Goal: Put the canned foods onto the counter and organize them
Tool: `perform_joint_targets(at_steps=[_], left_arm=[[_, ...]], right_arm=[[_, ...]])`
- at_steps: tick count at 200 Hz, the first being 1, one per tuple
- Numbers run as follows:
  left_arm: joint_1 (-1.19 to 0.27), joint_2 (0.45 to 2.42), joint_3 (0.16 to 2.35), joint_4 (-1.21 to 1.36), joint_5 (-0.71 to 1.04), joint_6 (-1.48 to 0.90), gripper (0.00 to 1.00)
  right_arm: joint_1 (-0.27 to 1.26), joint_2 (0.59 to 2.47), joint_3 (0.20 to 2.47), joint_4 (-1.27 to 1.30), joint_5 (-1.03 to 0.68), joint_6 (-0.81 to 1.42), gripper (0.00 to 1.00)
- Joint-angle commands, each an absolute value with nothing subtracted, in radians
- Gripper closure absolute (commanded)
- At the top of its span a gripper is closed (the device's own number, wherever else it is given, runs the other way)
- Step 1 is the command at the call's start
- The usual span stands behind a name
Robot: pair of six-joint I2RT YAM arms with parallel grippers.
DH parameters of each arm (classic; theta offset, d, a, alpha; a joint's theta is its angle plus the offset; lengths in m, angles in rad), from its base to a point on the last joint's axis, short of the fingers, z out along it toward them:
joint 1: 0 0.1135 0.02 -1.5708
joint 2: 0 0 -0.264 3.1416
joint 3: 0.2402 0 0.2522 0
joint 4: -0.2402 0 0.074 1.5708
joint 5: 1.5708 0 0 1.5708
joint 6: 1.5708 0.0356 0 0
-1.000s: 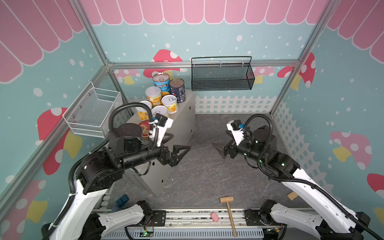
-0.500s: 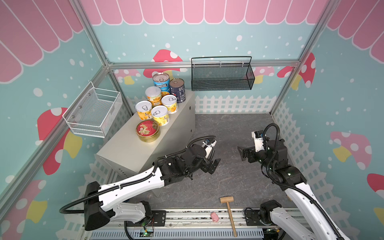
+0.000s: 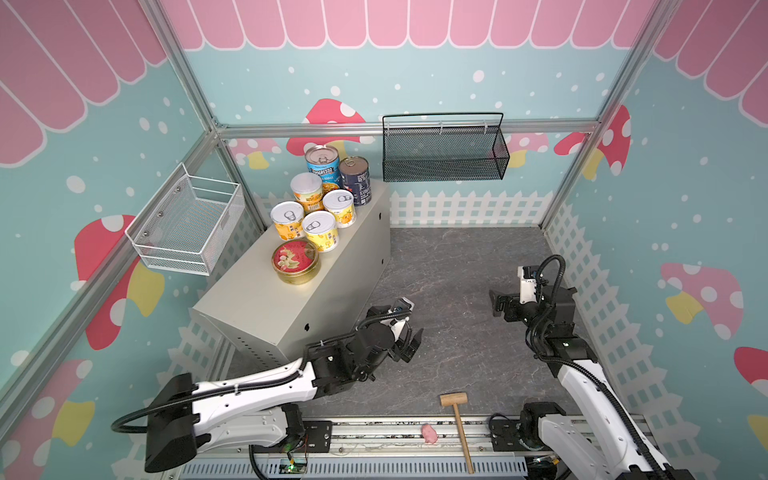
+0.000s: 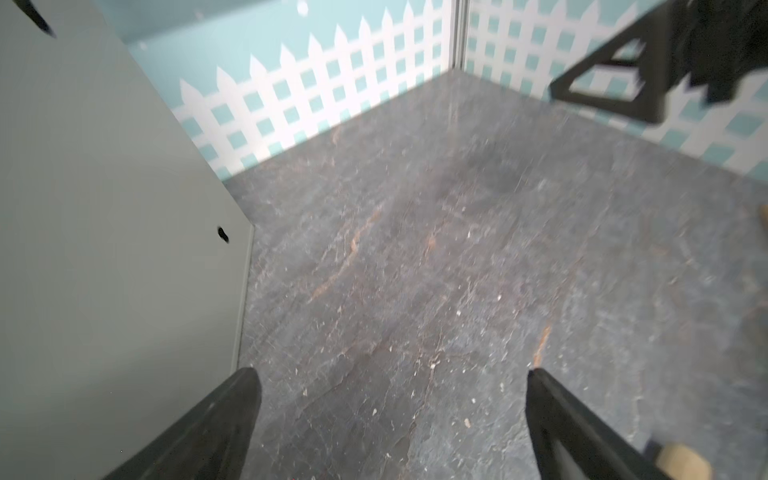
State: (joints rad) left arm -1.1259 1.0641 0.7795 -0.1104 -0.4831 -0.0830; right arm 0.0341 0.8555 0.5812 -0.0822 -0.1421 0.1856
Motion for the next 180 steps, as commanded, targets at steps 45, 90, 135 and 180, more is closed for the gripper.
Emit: perform_joint_targets(at_steps=[45, 90, 135, 180], left_arm=[[-1.13, 0.938, 1.322, -0.606, -0.47, -0.091, 0.0], [-0.674, 0.977, 1.609, -0.779, -0.075, -0.269, 0.01], [-0.177, 1.061, 1.711, -0.714, 0.369, -0.439, 0.01], [0.152, 1.163, 1.652, -0.378, 0.718, -0.765, 0.01]], right_arm=[[0.032, 0.922, 0.631, -0.017, -0.227, 0.125, 0.0], [0.034, 0.91, 0.681, -0.071, -0.275, 0.101, 0.01], [0.032, 0.893, 0.684, -0.083, -0.3, 0.094, 0.01], [0.033, 0.905, 0.679, -0.079, -0.318, 0.098, 0.0]])
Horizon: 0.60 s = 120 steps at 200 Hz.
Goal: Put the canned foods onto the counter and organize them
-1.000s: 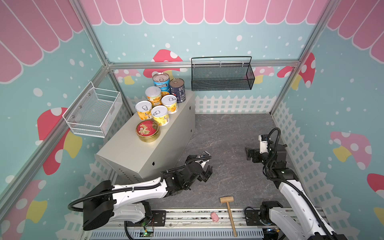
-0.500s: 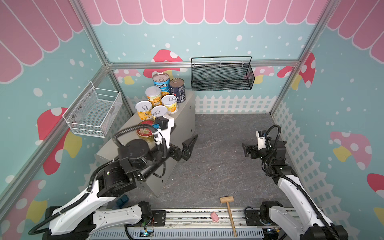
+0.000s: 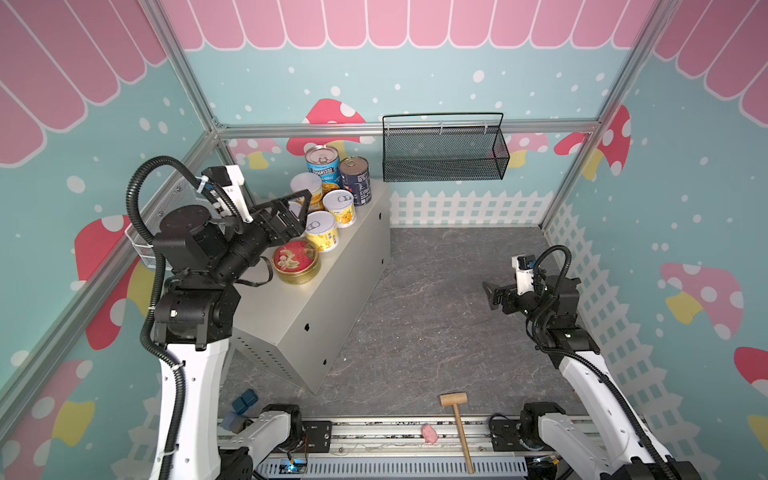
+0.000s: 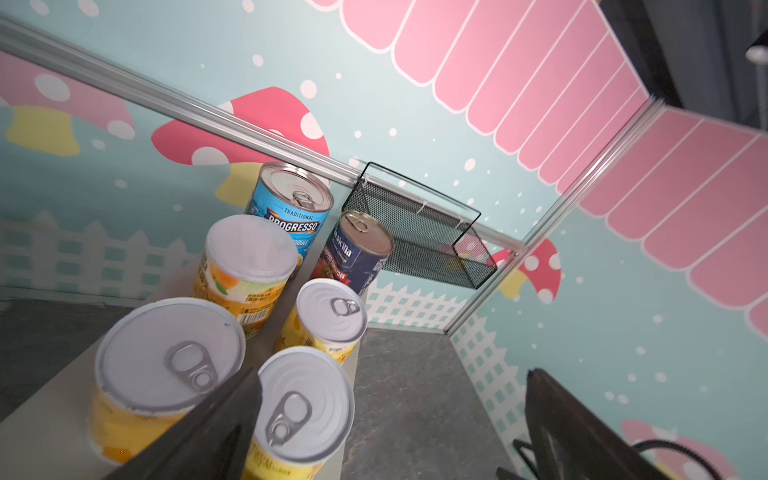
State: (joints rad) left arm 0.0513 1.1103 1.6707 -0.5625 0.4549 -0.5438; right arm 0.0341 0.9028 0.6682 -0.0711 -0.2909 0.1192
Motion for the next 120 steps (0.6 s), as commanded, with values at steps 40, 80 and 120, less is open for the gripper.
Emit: perform_joint_targets(at_steps=[40, 80, 120], left_arm=[[0.265, 1.24, 1.638, -0.258, 0.775, -0.865, 0.01], [0.327, 1.28, 1.62, -0.189, 0.799, -0.937, 0.01], [0.347, 1.309, 1.621, -0.295, 0.756, -0.873, 0.01]], right_arm=[[0.032, 0.905, 0.68, -0.079, -0.324, 0.097, 0.0], [0.034, 0.908, 0.682, -0.084, -0.329, 0.097, 0.01], [0.033, 0.9, 0.683, -0.087, -0.334, 0.097, 0.01]])
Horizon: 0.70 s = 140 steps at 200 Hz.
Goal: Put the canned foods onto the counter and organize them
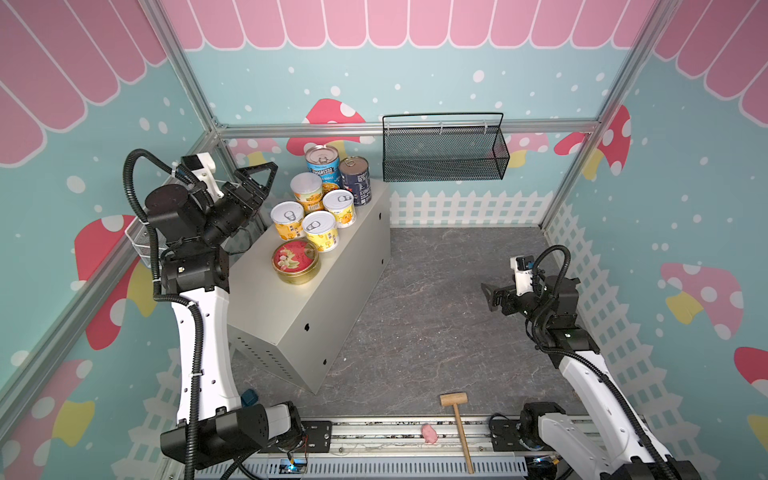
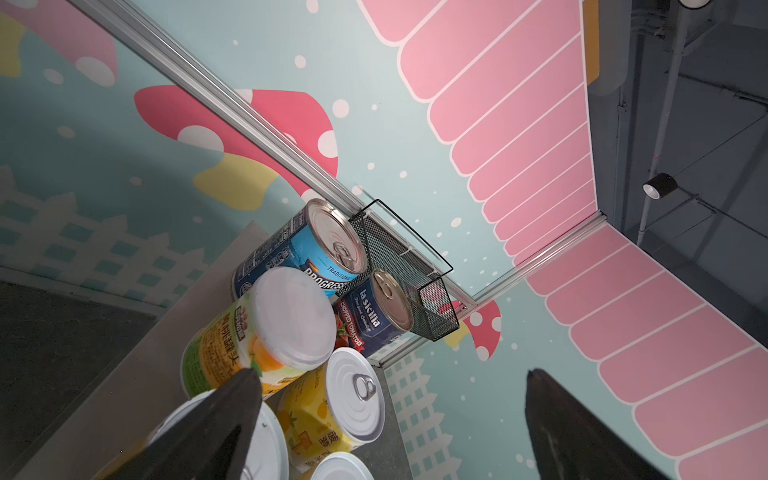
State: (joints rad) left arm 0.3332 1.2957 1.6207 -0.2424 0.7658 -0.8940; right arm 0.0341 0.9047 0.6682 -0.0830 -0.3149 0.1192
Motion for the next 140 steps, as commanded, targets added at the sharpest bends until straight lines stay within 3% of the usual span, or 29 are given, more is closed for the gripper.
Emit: perform_joint_targets(at_steps=[1, 140], left_arm=[[0.348, 1.309, 1.621, -0.297, 0.754, -0.87, 0.01], [0.383, 1.322, 1.47, -0.379, 0.694, -0.802, 0.01]], right_arm=[[0.033, 0.899, 0.683, -0.087, -0.334, 0.097, 0.0], [0.033, 0.879, 0.68, -0.089, -0.35, 0.098, 0.0]])
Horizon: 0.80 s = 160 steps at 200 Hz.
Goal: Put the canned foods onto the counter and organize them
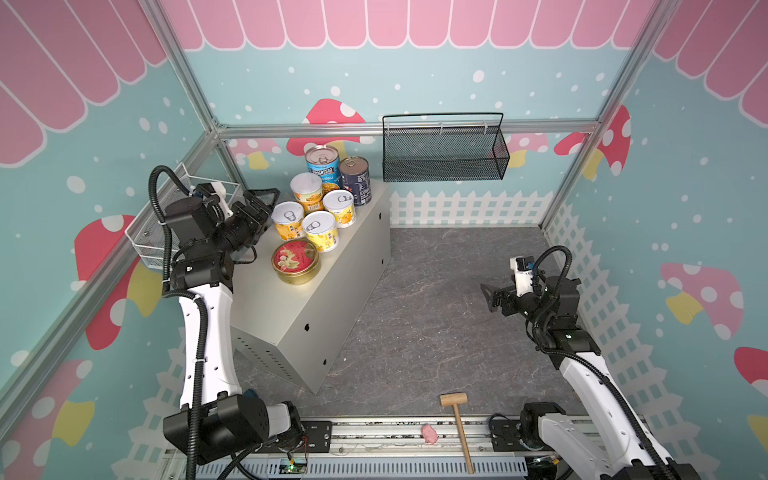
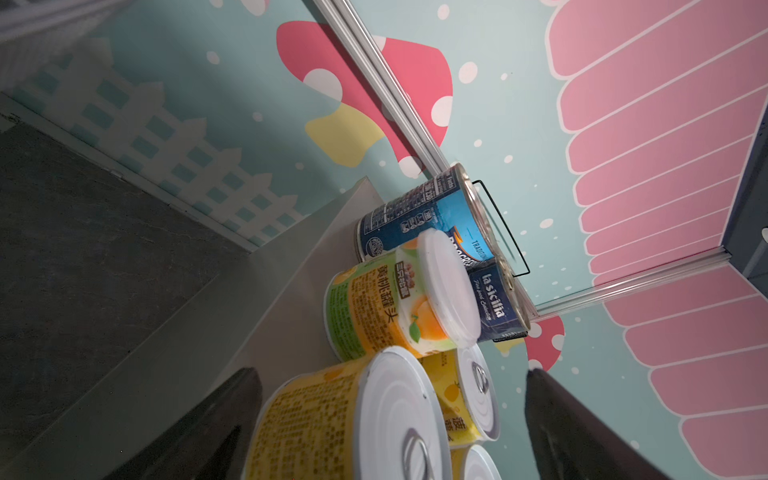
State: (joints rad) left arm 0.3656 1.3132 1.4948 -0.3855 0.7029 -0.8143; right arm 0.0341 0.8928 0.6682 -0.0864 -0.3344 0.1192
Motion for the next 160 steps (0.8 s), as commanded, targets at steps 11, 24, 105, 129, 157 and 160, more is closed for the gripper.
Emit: perform_joint_targets(at_steps=[11, 24, 105, 129, 157, 160], left_arm=[[0.384, 1.325, 1.461, -0.379, 0.7, -0.798, 0.01], [0.384, 1.323, 1.445, -0.379, 0.7, -0.797, 0.01], [0.394, 1.27, 1.345, -0.384, 0.661, -0.786, 0.01], [0.404, 1.279, 1.348, -0.371, 0.668, -0.796, 0.01], [0.423, 1.311, 1.385, -0.373, 0.668, -0.786, 0.01], [0.426, 1.314, 1.388, -0.372, 0.67, -0.786, 0.01]], right_arm=[[0.034, 0.879, 0.681, -0.09, -0.35, 0.098, 0.01], [0.033, 0.878, 0.68, -0.09, -0.348, 0.098, 0.0], [0.034, 0.873, 0.684, -0.104, -0.344, 0.097, 0.01], [0.034, 0.875, 0.685, -0.103, -0.346, 0.097, 0.01], [0.033, 0.873, 0.682, -0.101, -0.347, 0.097, 0.0], [0.034, 0.874, 0.681, -0.101, -0.347, 0.097, 0.01]])
